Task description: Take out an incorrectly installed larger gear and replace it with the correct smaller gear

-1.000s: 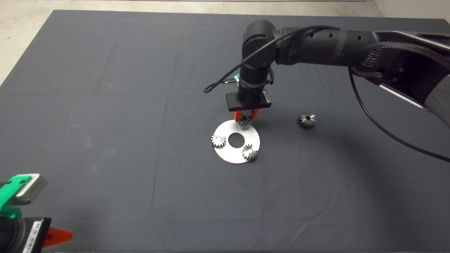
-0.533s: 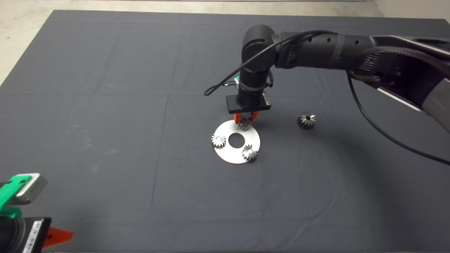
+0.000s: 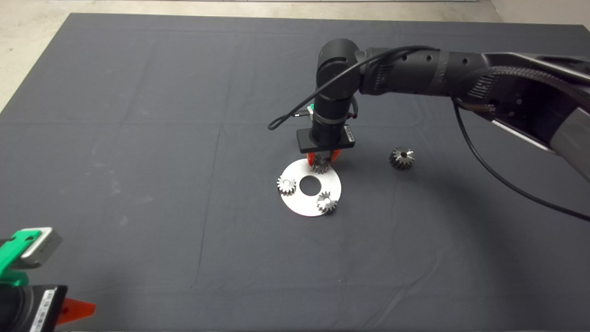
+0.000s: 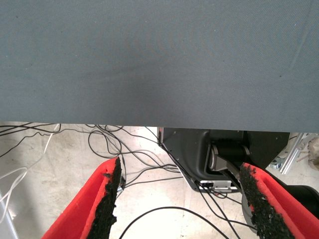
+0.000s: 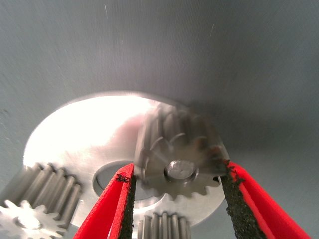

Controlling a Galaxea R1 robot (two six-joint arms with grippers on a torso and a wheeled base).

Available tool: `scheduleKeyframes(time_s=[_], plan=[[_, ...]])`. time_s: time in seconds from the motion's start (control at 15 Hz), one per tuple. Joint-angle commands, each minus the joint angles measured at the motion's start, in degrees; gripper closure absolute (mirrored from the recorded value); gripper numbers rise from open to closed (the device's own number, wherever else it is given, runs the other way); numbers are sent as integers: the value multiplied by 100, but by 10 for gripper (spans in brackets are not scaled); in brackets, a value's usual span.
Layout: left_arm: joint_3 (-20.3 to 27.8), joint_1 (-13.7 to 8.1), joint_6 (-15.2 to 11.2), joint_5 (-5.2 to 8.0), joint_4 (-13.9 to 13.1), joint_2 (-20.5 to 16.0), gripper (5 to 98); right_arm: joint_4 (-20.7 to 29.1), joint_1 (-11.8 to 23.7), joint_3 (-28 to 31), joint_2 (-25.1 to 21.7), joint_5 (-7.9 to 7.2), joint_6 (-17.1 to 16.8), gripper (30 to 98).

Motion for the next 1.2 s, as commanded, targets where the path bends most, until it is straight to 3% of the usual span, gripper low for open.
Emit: scheduleKeyframes(time_s=[0.0, 0.33, 0.47, 0.73, 1.0, 1.13], plan=[[-18, 25, -8, 13, 65, -24, 439, 0, 74, 96, 64, -448, 27, 851], [-27, 25, 1, 13, 65, -24, 439, 35, 171, 342, 38, -448, 45, 743], [-1, 25, 10, 39, 65, -16, 439, 35, 460, 668, 11, -448, 124, 699], [96, -11, 10, 224, 47, -59, 439, 35, 1321, 1992, -278, -439, 887, 655], [46, -19, 10, 197, 47, 3, 439, 44, 2261, 3696, -851, -430, 1737, 572], [-19, -19, 10, 197, 47, 198, 439, 44, 2500, 4598, -1150, -430, 2243, 539]])
